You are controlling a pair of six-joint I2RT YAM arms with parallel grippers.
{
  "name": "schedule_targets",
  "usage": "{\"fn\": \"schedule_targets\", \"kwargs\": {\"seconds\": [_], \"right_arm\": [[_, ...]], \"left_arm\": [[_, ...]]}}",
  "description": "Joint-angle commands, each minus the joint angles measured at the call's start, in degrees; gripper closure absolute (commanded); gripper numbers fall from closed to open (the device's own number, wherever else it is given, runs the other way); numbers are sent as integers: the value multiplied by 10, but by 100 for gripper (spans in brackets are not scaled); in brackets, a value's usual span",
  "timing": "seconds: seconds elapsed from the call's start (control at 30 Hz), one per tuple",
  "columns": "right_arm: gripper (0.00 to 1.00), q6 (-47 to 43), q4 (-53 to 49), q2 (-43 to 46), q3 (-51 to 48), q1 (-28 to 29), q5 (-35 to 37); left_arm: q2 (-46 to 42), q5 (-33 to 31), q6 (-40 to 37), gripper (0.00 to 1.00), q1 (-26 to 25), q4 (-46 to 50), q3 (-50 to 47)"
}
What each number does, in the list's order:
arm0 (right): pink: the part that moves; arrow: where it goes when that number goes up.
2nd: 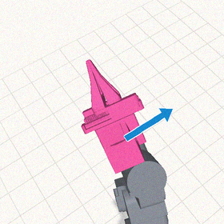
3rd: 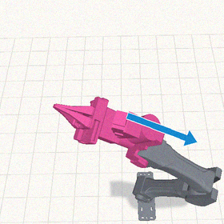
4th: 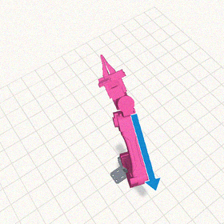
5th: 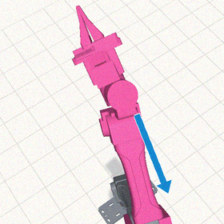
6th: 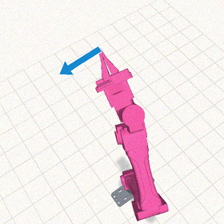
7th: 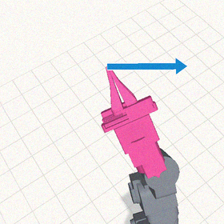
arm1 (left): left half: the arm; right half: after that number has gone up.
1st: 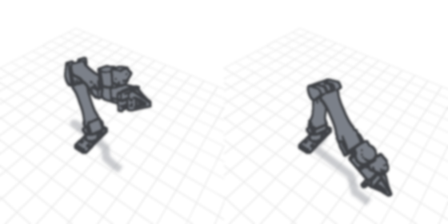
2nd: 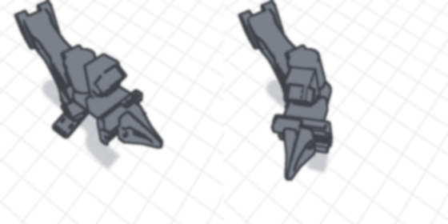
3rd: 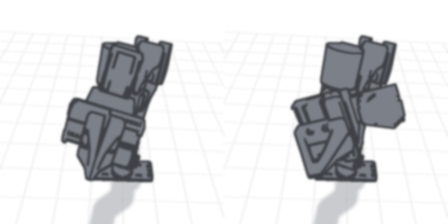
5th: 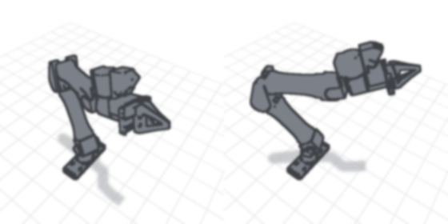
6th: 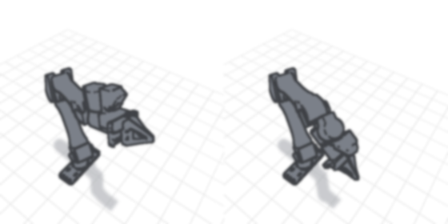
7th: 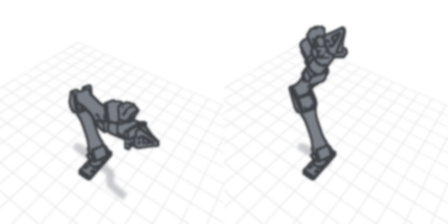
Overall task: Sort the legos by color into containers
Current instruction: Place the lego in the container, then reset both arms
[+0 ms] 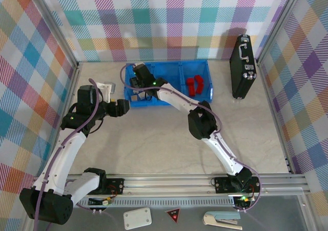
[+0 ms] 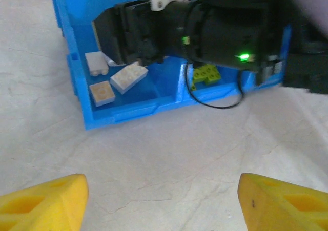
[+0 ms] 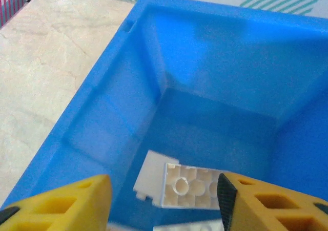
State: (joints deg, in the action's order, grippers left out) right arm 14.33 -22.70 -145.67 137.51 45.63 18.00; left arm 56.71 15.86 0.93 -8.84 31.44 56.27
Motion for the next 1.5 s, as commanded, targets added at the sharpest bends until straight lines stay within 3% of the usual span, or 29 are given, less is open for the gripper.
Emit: {"fn": "schedule_targets", "kwargs": {"seconds": [0.0, 0.13, 0.3, 0.47, 0.73, 0.9, 1.17, 1.37, 1.47], "right_arm": [[37, 4, -23, 95, -39, 1, 1], [25, 13, -32, 168, -121, 1, -20], [1, 14, -16, 270, -246, 1, -45], [1, 2, -18, 366, -353, -2, -49], [1, -8, 15, 551, -591, -37, 29], [1, -1, 47, 654, -744, -107, 82], [1, -79, 215, 773, -974, -239, 116], [1, -152, 413, 790, -1114, -309, 98], [1, -143, 499, 765, -1158, -349, 60]], "left_arm": [[-8, -47, 7, 15, 7, 12, -6], [-10, -75, 16, 1, 7, 18, -1], [-2, -99, 34, 0, 6, 40, 10], [8, -132, 52, 0, 6, 54, 21], [73, -198, 135, 0, 6, 73, 33], [83, -250, 167, 0, 5, -15, -41], [109, -380, 82, 0, 5, -218, -157], [144, -385, 33, 0, 3, -359, -217], [162, -381, 2, 0, 3, -452, -251]]}}
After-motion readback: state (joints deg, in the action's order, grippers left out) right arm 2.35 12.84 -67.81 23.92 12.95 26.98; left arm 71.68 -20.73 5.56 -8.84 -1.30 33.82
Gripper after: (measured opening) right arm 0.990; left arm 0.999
